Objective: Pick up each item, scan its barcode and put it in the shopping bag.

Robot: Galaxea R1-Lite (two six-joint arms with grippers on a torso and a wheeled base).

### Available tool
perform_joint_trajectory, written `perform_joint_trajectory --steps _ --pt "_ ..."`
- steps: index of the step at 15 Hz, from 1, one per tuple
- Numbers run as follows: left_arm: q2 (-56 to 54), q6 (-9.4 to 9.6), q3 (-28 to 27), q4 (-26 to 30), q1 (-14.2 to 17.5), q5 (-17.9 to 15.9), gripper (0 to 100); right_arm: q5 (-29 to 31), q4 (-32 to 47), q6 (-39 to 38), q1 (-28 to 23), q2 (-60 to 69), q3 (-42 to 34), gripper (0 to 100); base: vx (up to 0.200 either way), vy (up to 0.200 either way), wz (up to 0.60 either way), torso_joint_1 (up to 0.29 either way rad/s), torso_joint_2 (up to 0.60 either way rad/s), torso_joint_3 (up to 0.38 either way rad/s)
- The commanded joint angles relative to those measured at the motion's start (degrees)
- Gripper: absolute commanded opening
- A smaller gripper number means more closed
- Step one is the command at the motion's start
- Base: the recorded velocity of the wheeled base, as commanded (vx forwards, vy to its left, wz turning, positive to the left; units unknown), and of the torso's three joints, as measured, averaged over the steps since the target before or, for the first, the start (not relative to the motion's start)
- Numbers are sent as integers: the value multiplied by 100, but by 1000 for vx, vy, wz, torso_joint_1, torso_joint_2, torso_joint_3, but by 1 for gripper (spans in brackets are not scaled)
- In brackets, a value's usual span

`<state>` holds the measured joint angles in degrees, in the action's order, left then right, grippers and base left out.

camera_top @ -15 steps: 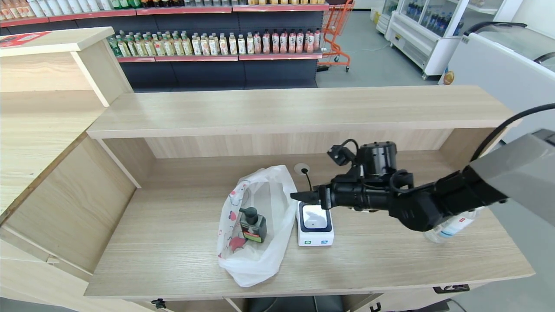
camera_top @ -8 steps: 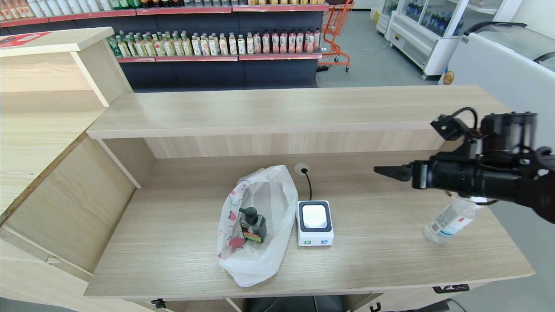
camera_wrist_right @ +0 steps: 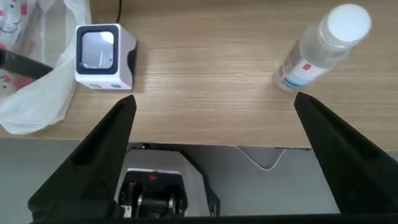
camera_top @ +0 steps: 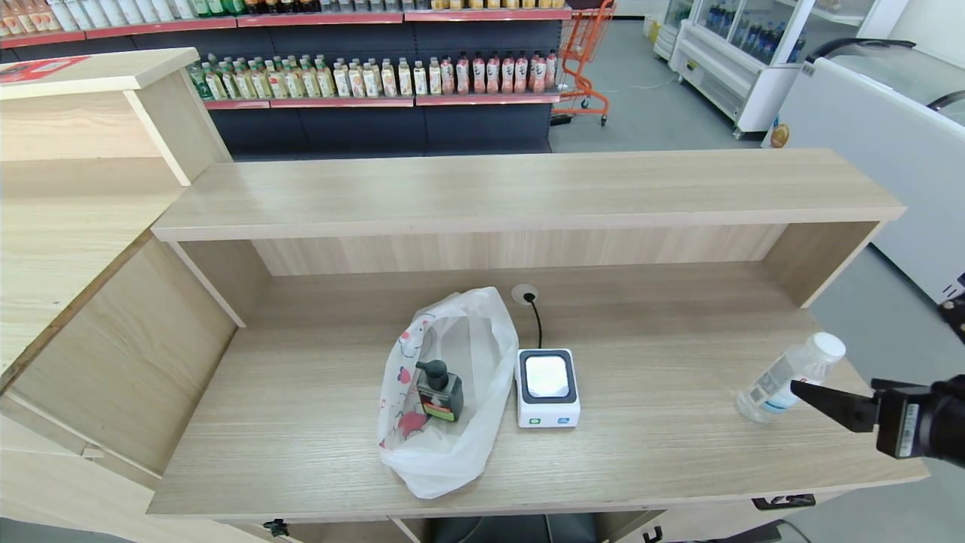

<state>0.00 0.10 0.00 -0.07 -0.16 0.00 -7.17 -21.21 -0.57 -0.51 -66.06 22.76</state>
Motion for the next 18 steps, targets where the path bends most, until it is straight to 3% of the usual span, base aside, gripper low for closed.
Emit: perform_joint_trajectory --steps 1,7,18 --pt "9 -1 0 -1 7 0 100 22 21 5 -204 840 -395 100 0 0 0 0 0 0" --pt "9 -27 0 -1 -2 0 100 49 38 40 -204 1711 -1151 100 0 0 0 0 0 0" --pt "9 -19 0 -1 -2 0 100 5 1357 -4 -204 2176 -597 100 0 -200 0 2 2 3"
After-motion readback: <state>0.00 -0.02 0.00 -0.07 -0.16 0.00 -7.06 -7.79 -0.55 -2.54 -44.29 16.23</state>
